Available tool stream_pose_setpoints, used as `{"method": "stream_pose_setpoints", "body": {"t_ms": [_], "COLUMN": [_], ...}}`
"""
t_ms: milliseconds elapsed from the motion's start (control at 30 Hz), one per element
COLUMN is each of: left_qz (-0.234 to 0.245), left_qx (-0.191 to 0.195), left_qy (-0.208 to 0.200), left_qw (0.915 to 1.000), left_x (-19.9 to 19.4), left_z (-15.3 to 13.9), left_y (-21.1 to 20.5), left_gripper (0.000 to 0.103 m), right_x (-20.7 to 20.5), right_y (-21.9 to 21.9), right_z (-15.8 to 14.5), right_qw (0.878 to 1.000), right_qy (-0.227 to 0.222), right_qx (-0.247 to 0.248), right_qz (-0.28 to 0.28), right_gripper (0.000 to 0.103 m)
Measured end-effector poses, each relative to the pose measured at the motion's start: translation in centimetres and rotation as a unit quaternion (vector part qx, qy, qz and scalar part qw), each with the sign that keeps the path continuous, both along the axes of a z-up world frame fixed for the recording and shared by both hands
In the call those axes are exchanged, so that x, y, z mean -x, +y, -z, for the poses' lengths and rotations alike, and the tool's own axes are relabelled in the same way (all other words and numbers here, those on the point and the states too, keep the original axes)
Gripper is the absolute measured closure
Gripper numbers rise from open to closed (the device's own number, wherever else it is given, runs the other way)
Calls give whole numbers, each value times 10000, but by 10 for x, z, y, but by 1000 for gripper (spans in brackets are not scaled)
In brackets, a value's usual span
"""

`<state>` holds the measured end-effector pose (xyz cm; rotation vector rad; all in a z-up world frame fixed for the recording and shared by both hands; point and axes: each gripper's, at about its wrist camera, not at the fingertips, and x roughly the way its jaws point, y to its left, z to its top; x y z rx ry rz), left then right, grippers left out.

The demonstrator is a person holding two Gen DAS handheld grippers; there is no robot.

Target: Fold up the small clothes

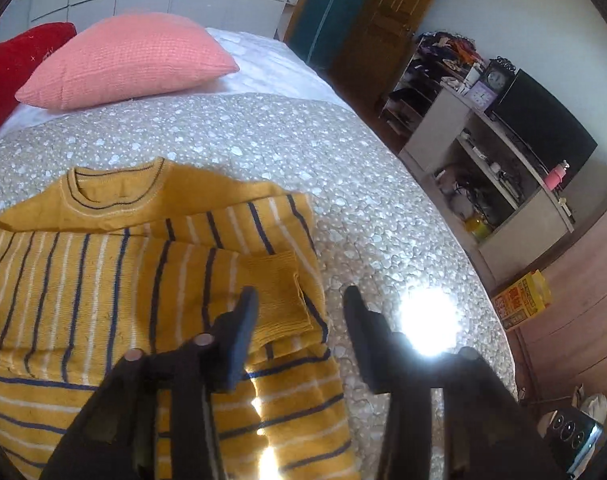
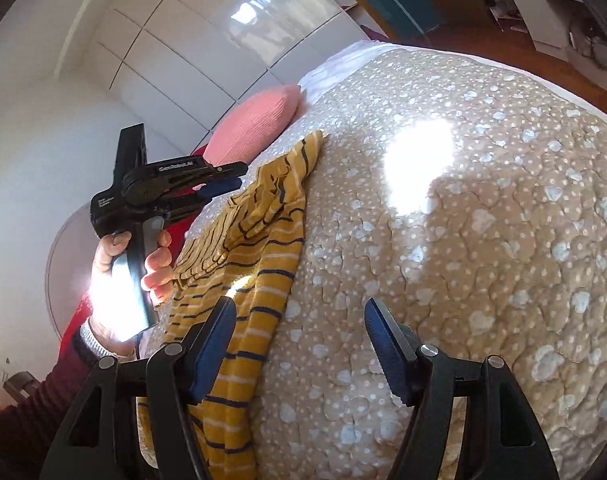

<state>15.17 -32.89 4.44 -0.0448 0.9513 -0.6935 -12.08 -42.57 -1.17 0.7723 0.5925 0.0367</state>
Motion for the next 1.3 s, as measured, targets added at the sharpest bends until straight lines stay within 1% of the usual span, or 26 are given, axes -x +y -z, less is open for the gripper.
{"method": "stream_pose_setpoints", "body": {"t_ms": [33,100,200,267,333,400,433,500,567,667,733,800,867,900,933,967,1000,1067,1100,1133,1167,1200,1233,1267,1300], "left_qz": [-19,-78,-462,-765,-1087,-1442,-1627,-1881,-2102,-2230,-2251,-2175,-2116,-1982,-1802,-1626,-1490,-1471,-1476,-1481,-1472,-1450,-1475,-1488,-1502], "left_qx": [51,100,-76,-253,-495,-628,-624,-565,-369,125,328,582,641,748,957,1172,1261,1173,1202,1317,1509,1677,1798,1806,1725], "left_qy": [-114,-275,-557,-657,-681,-561,-430,-218,73,675,941,1131,969,943,999,1088,1145,1002,943,919,948,1020,1034,1038,1009], "left_qw": [9999,9995,9974,9946,9905,9860,9838,9803,9769,9724,9692,9677,9704,9727,9739,9736,9741,9770,9772,9758,9729,9698,9671,9667,9683], "left_x": [6,15,33,44,55,65,72,84,98,117,128,137,148,152,156,158,161,168,172,175,177,178,181,183,186], "left_z": [-10,-26,-43,-43,-38,-27,-20,-6,12,49,68,84,84,82,82,83,84,87,88,90,91,94,95,95,95], "left_y": [11,37,93,130,168,208,233,265,296,327,333,332,324,319,314,309,303,293,291,291,293,294,295,297,295], "left_gripper": [44,34,27,25,25,25,25,25,25,25,25,25,25,27,30,38,40,40,40,39,37,32,31,31,31], "right_x": [-3,-6,-14,-19,-23,-25,-25,-25,-24,-20,-19,-15,-15,-15,-13,-13,-13,-13,-13,-13,-11,-9,-7,-6,-5], "right_y": [-1,0,11,21,33,46,52,62,70,82,90,96,102,105,108,111,114,120,123,126,128,128,127,127,126], "right_z": [-3,-7,-10,-8,-4,0,3,8,14,25,33,33,33,34,36,38,42,49,54,58,61,63,65,67,68], "right_qw": [10000,10000,9997,9996,9992,9987,9983,9975,9967,9949,9938,9941,9938,9934,9928,9917,9895,9823,9768,9729,9719,9720,9715,9708,9706], "right_qy": [-11,-50,-90,-42,48,170,240,382,482,605,713,723,726,711,700,667,613,489,445,409,367,309,273,251,240], "right_qx": [15,45,82,45,56,96,112,123,89,-21,-22,142,143,51,-39,-171,-387,-856,-1081,-1223,-1275,-1311,-1369,-1442,-1483], "right_qz": [-12,-61,-193,-282,-388,-481,-525,-581,-652,-809,-855,-792,-829,-900,-969,-1090,-1251,-1595,-1793,-1920,-1944,-1923,-1916,-1901,-1883], "right_gripper": [31,31,31,31,30,25,24,21,21,21,21,21,21,22,23,25,25,25,25,25,25,25,25,25,26]}}
